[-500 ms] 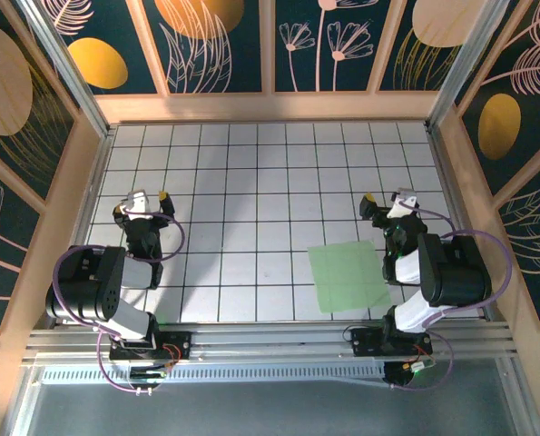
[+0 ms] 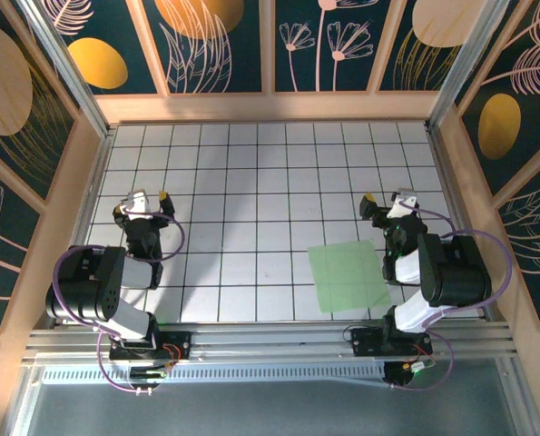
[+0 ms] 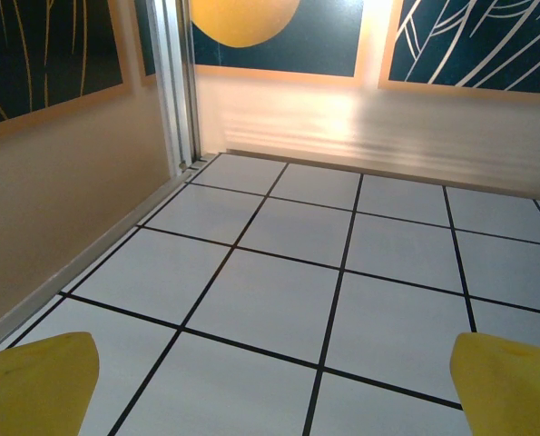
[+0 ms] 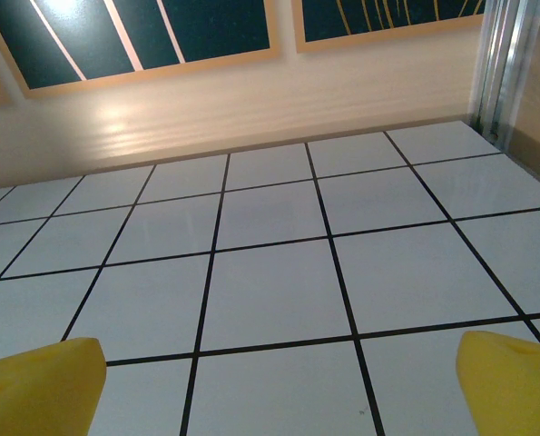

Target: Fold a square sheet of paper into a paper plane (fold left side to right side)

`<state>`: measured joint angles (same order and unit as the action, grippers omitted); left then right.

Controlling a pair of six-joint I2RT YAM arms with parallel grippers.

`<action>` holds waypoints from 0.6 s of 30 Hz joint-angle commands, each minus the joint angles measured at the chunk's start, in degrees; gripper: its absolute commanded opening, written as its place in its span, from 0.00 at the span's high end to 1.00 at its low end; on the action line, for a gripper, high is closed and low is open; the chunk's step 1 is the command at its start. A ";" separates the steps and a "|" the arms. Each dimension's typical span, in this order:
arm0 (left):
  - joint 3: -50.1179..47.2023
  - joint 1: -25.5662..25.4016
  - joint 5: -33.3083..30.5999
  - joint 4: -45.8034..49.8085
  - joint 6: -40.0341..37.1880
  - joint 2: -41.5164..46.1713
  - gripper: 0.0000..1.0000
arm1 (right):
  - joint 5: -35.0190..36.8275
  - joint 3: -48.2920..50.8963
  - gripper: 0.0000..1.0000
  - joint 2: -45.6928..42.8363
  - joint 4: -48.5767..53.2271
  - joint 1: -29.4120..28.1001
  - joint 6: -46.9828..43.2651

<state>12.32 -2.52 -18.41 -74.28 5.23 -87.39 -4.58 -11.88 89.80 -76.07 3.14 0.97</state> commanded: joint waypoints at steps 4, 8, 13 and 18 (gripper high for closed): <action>0.34 0.33 0.57 -0.39 0.92 0.38 0.01 | 0.26 -0.49 0.01 0.03 -0.92 -0.09 0.32; 0.33 0.33 0.57 -0.34 0.93 0.38 0.01 | 0.18 -0.48 0.01 0.06 -0.91 -0.06 0.32; 0.42 0.33 0.62 -0.29 0.94 0.38 0.01 | 0.18 -0.47 0.01 0.07 -0.92 -0.10 0.34; 0.45 0.33 0.59 -0.23 1.01 0.30 0.01 | -0.12 -0.43 0.01 0.00 -0.90 0.03 0.35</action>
<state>12.32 -2.52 -18.41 -74.26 5.23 -87.37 -4.60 -11.88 89.80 -76.07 3.14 0.97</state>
